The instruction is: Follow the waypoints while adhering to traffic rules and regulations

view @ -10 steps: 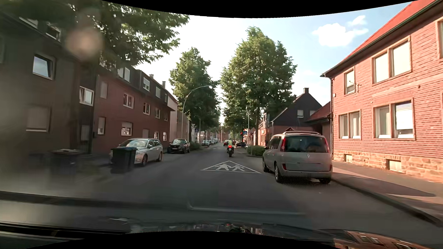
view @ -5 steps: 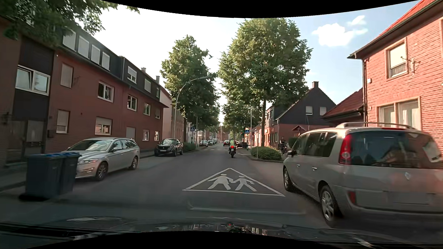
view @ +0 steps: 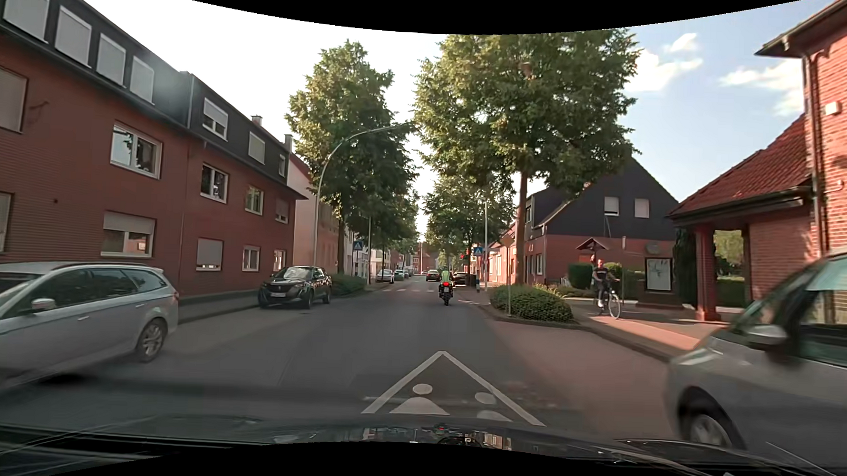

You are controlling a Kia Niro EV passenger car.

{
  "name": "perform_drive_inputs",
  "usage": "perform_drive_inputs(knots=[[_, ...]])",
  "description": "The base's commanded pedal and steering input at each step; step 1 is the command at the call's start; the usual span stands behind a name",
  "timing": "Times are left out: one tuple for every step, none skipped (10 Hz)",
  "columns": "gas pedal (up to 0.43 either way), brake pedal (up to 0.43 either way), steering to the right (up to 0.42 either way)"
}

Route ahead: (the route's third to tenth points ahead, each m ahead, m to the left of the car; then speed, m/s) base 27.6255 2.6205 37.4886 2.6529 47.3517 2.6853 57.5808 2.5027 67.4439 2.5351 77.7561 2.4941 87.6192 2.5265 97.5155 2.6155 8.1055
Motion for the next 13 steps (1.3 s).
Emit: perform_drive_inputs(knots=[[0.138, 0.0, 0.0], [0.138, 0.0, 0.0], [0.13, 0.0, -0.001], [0.13, 0.0, 0.0], [0.13, 0.0, 0.0], [0.13, 0.0, 0.0], [0.138, 0.0, 0.0], [0.157, 0.0, 0.0], [0.169, 0.0, 0.0], [0.177, 0.0, 0.0], [0.177, 0.0, -0.001], [0.177, 0.0, -0.001], [0.177, 0.0, -0.001]])
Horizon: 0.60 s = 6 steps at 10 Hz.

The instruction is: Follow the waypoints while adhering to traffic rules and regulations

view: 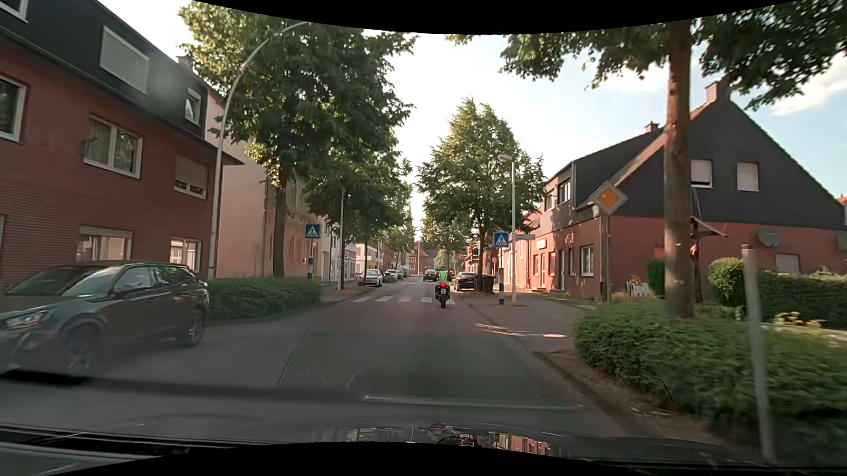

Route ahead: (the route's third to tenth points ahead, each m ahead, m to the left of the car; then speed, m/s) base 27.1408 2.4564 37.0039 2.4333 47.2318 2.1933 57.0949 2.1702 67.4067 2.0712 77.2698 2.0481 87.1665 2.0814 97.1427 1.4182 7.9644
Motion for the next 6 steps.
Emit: perform_drive_inputs(knots=[[0.177, 0.0, -0.001], [0.177, 0.0, -0.002], [0.177, 0.0, -0.003], [0.177, 0.0, -0.003], [0.177, 0.0, -0.003], [0.177, 0.0, -0.003]])
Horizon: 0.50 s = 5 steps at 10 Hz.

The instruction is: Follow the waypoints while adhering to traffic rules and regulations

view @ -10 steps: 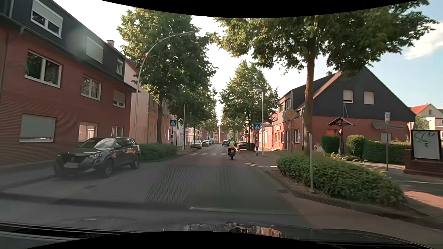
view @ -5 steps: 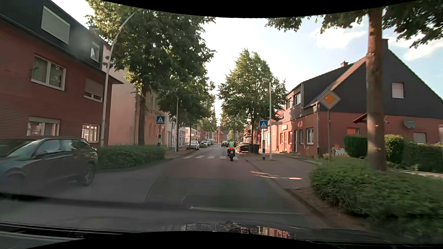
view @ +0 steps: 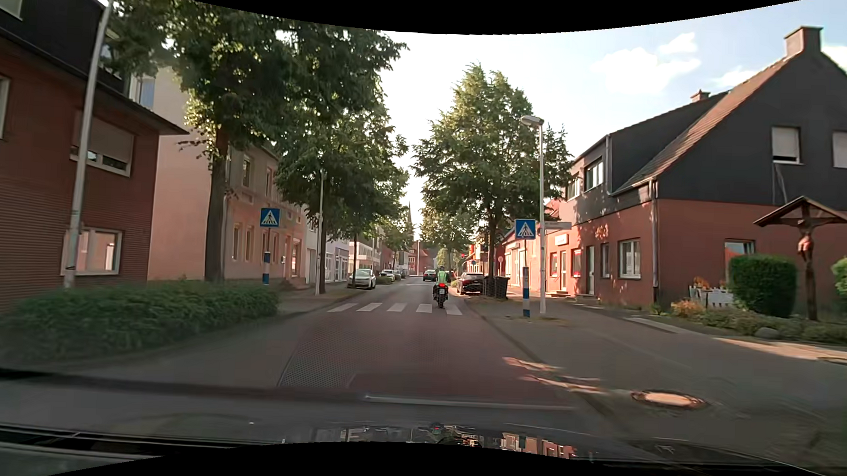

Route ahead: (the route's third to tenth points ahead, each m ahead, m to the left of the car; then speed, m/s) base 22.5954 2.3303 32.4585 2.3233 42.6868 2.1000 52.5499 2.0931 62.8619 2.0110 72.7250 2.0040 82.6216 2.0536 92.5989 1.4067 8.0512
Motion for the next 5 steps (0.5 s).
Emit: perform_drive_inputs(knots=[[0.177, 0.0, -0.003], [0.177, 0.0, -0.003], [0.177, 0.0, -0.003], [0.189, 0.0, -0.003], [0.189, 0.0, -0.003]])
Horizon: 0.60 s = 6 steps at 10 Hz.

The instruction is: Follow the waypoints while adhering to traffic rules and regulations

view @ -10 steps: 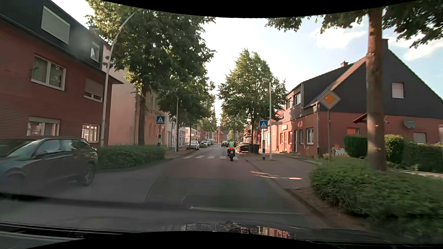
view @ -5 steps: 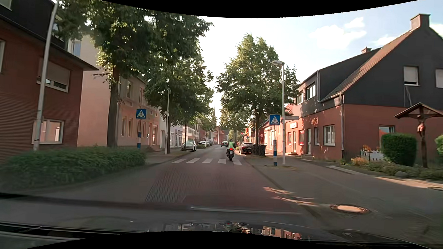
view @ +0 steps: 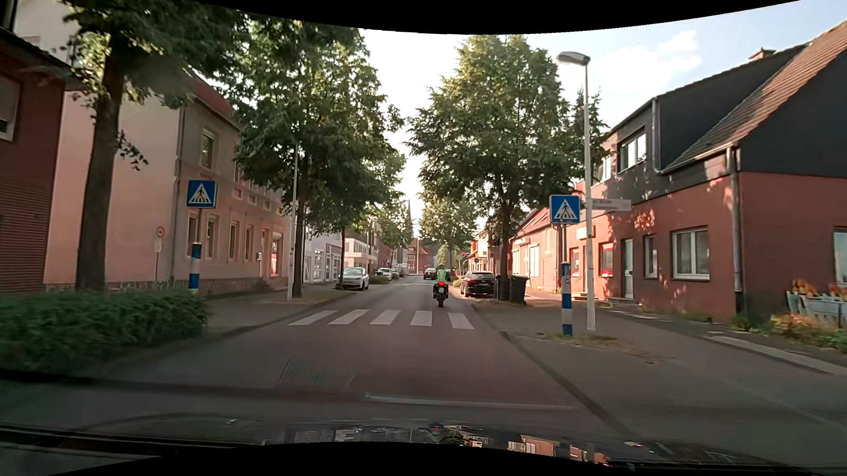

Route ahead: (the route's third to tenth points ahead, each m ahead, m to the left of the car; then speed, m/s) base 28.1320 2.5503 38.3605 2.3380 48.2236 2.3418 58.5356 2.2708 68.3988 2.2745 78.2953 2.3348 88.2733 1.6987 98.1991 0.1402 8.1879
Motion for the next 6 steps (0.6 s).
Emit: perform_drive_inputs(knots=[[0.189, 0.0, -0.003], [0.189, 0.0, -0.003], [0.189, 0.0, -0.003], [0.189, 0.0, -0.003], [0.177, 0.0, -0.003], [0.177, 0.0, -0.003]])
